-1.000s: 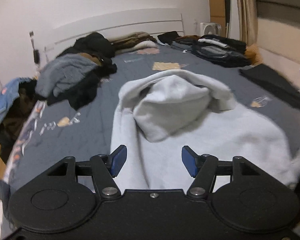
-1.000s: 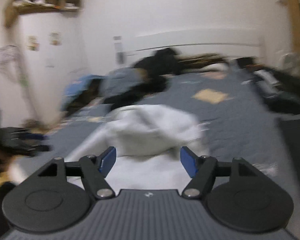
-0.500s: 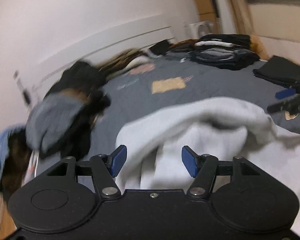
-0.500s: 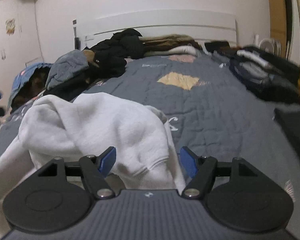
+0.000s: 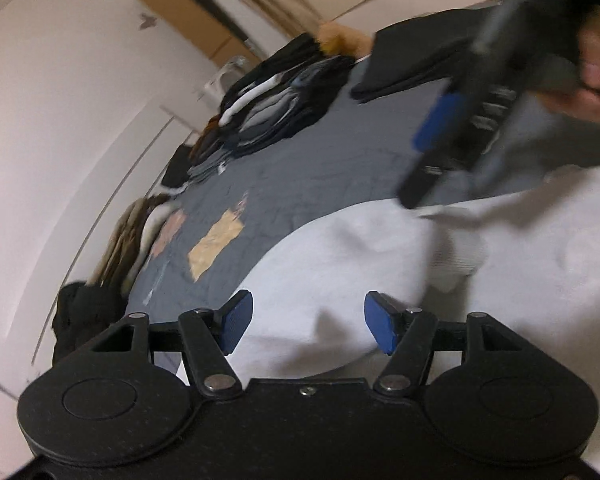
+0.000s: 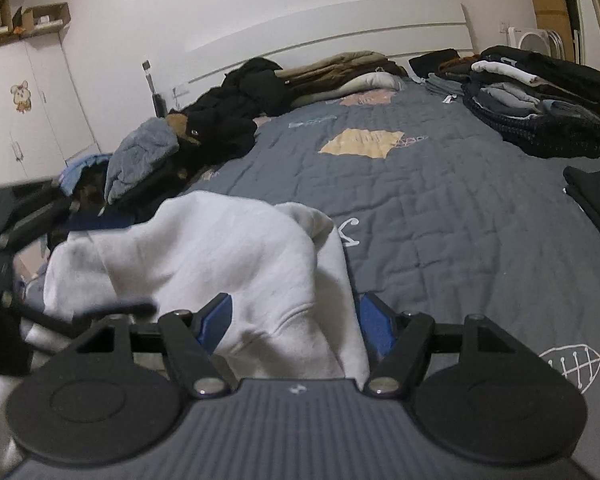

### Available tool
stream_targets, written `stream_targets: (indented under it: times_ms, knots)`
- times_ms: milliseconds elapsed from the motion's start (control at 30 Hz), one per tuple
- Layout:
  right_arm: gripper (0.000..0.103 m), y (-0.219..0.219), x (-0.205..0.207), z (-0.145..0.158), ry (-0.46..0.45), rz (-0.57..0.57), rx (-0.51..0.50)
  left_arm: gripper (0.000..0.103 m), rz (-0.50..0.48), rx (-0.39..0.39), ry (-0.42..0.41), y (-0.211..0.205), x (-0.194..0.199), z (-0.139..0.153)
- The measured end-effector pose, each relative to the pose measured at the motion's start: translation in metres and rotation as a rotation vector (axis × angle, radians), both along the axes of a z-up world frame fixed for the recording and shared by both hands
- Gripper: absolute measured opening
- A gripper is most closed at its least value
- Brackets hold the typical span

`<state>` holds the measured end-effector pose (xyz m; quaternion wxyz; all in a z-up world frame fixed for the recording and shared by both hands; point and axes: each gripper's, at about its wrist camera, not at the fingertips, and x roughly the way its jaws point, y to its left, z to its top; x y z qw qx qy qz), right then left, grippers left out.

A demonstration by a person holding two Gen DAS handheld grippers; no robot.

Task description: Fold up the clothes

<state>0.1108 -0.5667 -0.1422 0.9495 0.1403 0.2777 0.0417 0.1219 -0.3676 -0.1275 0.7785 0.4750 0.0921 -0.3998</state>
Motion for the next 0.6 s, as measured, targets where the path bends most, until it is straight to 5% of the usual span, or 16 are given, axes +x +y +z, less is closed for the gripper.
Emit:
stream_targets:
  times_ms: [333,433,600]
  knots:
    - [0.07,-0.017,-0.006,0.006,-0.041,-0.031,0.059,0.062,-0.091,0.135,-0.098,-0.033,-0.021,-0.041]
    - [0.07,-0.019,-0.007,0.007,-0.051,-0.035,0.067,0.019,-0.059,0.115,-0.055,-0.043,-0.009,-0.044]
    - [0.07,-0.025,-0.01,0.012,-0.077,-0.049,0.099,0.008,0.033,-0.093,0.065,-0.023,0.012,0.003]
